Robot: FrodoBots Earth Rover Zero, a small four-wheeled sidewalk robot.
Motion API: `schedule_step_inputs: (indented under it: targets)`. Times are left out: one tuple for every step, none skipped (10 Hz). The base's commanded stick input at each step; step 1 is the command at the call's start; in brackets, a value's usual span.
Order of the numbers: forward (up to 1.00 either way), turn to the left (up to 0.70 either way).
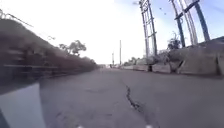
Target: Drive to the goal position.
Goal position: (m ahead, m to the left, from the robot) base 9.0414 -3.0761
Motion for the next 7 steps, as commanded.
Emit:
schedule_step_inputs:
  targets:
    - [0.70,0.00]
    - [0.70,0.09]
    - [0.70,0.19]
    - [0.70,0.27]
    - [0.70,0.27]
    - [0.70,0.27]
    - [0.70,0.00]
